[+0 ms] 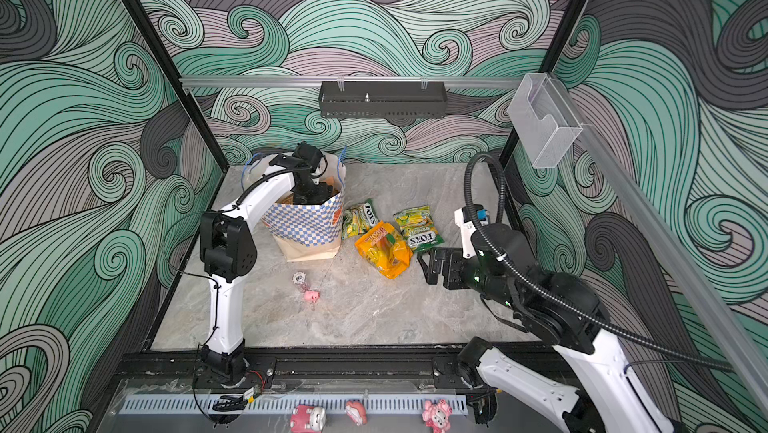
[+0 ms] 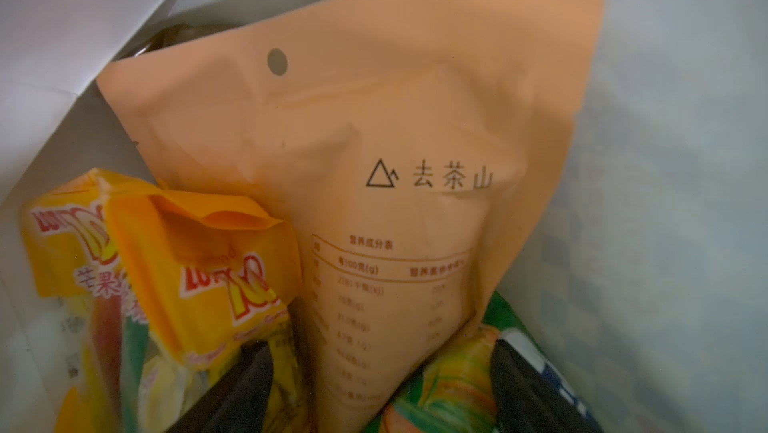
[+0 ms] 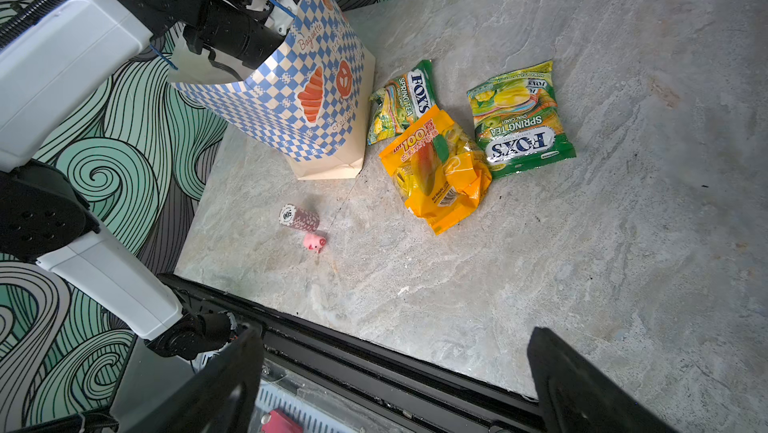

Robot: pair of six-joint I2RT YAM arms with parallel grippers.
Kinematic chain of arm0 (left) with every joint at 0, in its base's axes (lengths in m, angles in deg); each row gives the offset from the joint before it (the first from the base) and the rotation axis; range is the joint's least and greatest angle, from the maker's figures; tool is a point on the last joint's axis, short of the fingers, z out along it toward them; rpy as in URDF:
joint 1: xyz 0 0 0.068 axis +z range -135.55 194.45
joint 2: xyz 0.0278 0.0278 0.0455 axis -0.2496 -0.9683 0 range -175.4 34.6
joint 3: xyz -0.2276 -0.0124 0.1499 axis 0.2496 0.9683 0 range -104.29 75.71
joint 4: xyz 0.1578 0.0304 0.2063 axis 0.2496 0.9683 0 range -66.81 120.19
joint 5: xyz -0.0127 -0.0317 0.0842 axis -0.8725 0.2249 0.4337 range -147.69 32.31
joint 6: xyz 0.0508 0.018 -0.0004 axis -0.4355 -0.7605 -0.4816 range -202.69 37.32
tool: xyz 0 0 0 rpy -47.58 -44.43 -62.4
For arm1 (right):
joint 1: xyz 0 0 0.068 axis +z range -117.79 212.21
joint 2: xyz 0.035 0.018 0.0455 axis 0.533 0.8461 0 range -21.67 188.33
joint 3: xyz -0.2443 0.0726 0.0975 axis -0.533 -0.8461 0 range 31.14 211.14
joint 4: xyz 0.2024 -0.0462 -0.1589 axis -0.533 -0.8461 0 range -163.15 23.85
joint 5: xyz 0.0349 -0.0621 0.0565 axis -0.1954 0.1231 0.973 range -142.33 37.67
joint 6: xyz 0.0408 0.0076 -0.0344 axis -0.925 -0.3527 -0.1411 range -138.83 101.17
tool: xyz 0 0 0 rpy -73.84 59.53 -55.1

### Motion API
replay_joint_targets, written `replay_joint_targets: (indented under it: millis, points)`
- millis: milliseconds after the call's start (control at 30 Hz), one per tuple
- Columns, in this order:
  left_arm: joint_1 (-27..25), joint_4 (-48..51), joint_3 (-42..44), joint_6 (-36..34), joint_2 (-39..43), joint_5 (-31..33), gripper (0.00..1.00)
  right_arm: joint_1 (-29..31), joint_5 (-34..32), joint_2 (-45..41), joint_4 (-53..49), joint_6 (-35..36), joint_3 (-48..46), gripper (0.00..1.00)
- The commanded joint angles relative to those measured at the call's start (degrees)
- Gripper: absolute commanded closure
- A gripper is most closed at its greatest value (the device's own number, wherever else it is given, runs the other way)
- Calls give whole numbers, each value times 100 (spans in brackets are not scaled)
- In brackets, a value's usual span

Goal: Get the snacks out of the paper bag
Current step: 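Lower the left gripper into the bag onto the tan pouch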

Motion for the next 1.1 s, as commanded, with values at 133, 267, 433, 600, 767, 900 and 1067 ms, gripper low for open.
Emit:
replay_joint_targets:
  millis: [133,267,433,600,767,900,1067]
  points:
    - [44,479,-44,-231,-378,170,16,32,-66,48,46,-39,124,1]
    - [48,496,230,-319,-460,120,15,32,-40,152,47,-25,144,1]
    - [44,657,344,-345,-629,295,16,32,12,199,78,-9,155,1]
    - [43,657,483,-385,-658,575,22,32,0,165,72,-1,164,1]
    - [46,684,502,-390,-765,629,36,33,26,228,120,9,253,1]
    - [48,588,638,-311,-797,624,46,32,116,390,169,61,485,1]
    - [44,463,730,-242,-730,478,65,32,177,593,229,139,693,1]
